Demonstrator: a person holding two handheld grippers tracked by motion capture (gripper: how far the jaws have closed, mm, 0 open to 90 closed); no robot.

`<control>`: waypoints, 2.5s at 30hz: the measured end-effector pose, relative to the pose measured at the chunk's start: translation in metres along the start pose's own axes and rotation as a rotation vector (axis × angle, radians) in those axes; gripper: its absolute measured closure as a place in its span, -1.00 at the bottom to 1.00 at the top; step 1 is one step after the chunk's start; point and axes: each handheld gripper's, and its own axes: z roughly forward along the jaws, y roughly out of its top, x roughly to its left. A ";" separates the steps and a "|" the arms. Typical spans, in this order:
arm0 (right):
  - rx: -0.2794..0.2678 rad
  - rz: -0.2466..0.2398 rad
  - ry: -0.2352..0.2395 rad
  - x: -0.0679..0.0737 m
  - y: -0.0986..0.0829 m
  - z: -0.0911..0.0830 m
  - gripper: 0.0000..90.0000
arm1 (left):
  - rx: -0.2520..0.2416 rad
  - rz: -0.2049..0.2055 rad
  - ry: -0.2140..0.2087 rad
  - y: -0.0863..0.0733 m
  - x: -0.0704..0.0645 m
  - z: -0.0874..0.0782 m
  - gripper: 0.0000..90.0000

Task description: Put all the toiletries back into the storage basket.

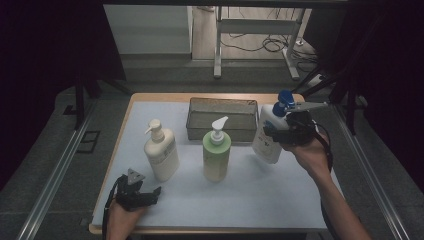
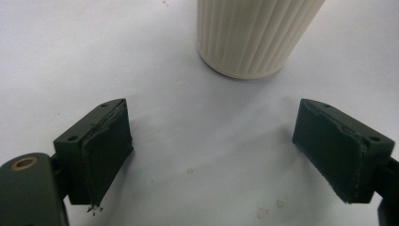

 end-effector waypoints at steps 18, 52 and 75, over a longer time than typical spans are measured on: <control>-0.012 -0.022 0.028 0.015 0.030 0.004 -0.11 | -0.001 0.000 -0.001 0.000 0.000 0.000 -0.74; -0.041 -0.015 -0.006 0.030 0.087 0.052 -0.11 | -0.004 -0.003 -0.002 0.000 0.000 0.000 -0.74; -0.063 0.009 -0.042 0.033 0.113 0.098 -0.11 | -0.006 -0.004 -0.003 -0.001 0.000 0.000 -0.74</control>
